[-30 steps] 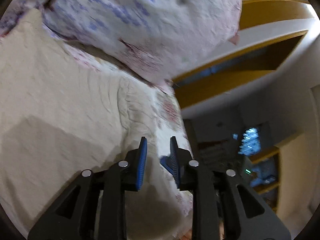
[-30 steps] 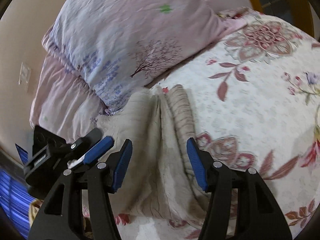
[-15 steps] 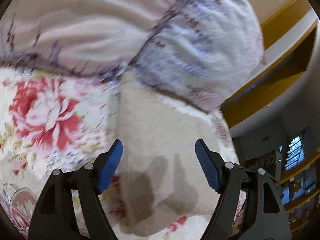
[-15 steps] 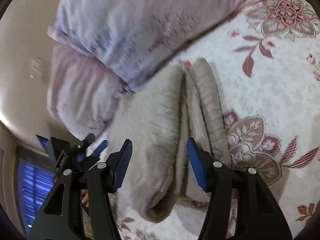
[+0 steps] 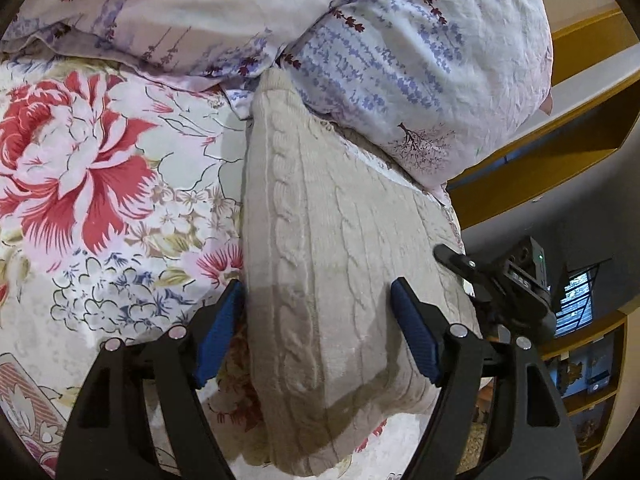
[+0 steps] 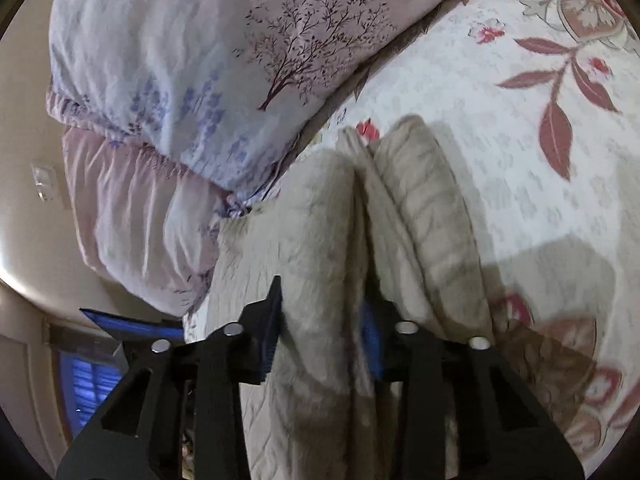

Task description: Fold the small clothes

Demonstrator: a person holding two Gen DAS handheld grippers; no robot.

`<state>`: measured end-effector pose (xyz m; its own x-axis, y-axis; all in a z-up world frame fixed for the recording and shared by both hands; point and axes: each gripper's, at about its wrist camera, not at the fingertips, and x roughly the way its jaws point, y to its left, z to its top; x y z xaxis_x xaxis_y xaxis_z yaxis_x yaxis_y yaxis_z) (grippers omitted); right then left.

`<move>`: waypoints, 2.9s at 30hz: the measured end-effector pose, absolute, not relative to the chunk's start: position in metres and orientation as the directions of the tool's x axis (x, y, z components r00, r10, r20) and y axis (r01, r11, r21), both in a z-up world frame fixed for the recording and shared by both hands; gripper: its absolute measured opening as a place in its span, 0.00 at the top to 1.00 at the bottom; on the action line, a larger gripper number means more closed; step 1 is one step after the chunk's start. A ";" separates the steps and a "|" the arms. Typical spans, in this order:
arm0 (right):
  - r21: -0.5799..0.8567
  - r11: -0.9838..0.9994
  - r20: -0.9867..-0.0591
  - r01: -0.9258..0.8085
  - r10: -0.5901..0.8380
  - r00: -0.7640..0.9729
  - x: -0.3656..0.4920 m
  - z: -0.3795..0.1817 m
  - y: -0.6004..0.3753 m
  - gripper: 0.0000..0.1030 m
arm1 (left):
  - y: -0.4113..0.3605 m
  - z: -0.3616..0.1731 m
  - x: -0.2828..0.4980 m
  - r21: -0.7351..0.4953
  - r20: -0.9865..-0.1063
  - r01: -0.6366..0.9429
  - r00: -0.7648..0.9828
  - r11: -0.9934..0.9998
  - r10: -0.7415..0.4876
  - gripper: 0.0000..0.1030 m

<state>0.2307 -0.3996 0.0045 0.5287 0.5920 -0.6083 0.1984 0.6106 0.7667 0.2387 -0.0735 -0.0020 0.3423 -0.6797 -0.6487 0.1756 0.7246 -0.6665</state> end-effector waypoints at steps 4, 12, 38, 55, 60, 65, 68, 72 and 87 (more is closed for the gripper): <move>0.623 0.782 -0.592 0.014 0.460 0.662 0.216 0.053 -0.381 0.85 | -0.072 -0.002 0.237 -0.670 -0.642 0.184 0.342 0.719 -0.686 0.26; 0.422 0.906 -0.638 0.034 0.270 0.721 0.201 0.066 -0.374 0.85 | -0.078 -0.002 0.236 -0.661 -0.640 0.224 0.330 0.716 -0.694 0.24; 0.572 0.807 -0.642 0.146 0.330 0.692 0.114 0.051 -0.425 0.47 | -0.057 0.003 0.187 -0.684 -0.624 0.252 0.285 0.685 -0.728 0.29; 0.422 0.903 -0.625 0.084 0.223 0.748 0.077 0.071 -0.402 0.92 | -0.067 0.002 0.166 -0.632 -0.646 0.362 0.242 0.685 -0.724 0.85; 0.413 0.890 -0.734 0.196 0.197 0.650 0.084 0.021 -0.410 0.92 | -0.065 -0.012 0.168 -0.634 -0.658 0.341 0.232 0.694 -0.716 0.86; 0.447 0.879 -0.733 0.165 0.255 0.630 0.088 0.035 -0.409 0.82 | -0.068 0.000 0.172 -0.632 -0.658 0.354 0.223 0.689 -0.719 0.75; 0.516 0.841 -0.687 0.164 0.292 0.666 0.096 0.051 -0.417 0.50 | -0.062 0.011 0.177 -0.651 -0.632 0.342 0.250 0.678 -0.734 0.42; 0.572 0.801 -0.651 0.177 0.312 0.692 0.130 0.063 -0.430 0.49 | -0.052 0.022 0.195 -0.643 -0.628 0.299 0.321 0.705 -0.709 0.28; 0.520 0.848 -0.581 0.105 0.261 0.771 0.210 0.071 -0.416 0.91 | -0.057 0.011 0.231 -0.637 -0.664 0.227 0.324 0.737 -0.674 0.22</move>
<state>0.2102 -0.4157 0.0709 0.7712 0.2609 -0.5807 0.1048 0.8477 0.5201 0.2312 -0.0574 0.0107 0.3235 -0.6736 -0.6645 0.2268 0.7370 -0.6367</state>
